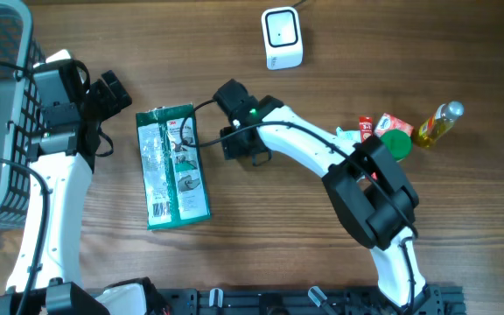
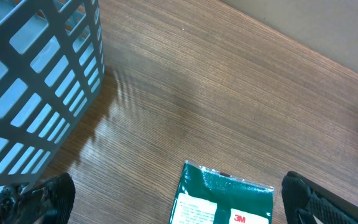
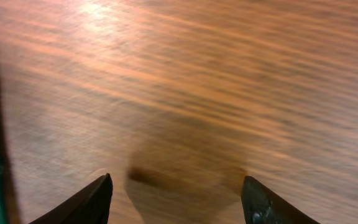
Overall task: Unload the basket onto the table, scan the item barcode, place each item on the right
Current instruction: 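Move the right gripper left to the green glove package, then grasp the glove package edge and drag it right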
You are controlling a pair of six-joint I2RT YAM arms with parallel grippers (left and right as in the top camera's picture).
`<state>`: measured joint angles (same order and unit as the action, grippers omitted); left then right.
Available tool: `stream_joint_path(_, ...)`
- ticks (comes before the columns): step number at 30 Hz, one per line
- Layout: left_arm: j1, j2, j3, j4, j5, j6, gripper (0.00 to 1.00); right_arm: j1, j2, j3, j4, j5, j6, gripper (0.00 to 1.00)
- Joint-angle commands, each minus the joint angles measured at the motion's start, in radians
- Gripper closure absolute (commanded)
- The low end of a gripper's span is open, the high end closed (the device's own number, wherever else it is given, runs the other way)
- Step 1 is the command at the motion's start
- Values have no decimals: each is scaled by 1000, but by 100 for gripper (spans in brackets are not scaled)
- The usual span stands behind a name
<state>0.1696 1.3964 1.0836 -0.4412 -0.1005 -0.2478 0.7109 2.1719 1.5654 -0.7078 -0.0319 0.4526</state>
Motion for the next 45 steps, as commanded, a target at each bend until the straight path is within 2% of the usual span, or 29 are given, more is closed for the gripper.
stream_joint_path(1,3,-9,11,3,-6,8,0,29,-64,-23,68,-118,1,41)
stream_joint_path(5,3,-9,11,3,-6,9,0,87,-68,-23,202,-275,-80,43)
stream_joint_path(9,3,-9,11,3,-6,8,0,151,-67,-23,245,-160,-86,34)
stream_joint_path(17,3,-9,11,3,-6,8,0,255,28,-23,341,-75,-53,34)
stream_joint_path(19,3,-9,11,3,-6,9,0,282,63,-23,341,-10,-60,27)
stream_joint_path(22,3,-9,11,3,-6,8,0,290,71,-23,335,19,-61,27)
stream_joint_path(26,3,-9,11,3,-6,8,0,289,71,-23,256,155,-61,27)
stream_joint_path(29,3,-9,11,3,-6,8,0,277,66,-14,130,295,-87,26)
stream_joint_path(33,3,-9,11,3,-6,8,0,209,32,-5,7,305,-57,24)
stream_joint_path(39,3,-9,11,3,-6,9,0,72,-147,5,-58,159,-61,23)
stream_joint_path(43,3,-9,11,3,-6,8,0,15,-283,5,-98,-1,-61,16)
stream_joint_path(45,3,-9,11,3,-6,8,0,5,-310,5,-106,-53,-60,0)
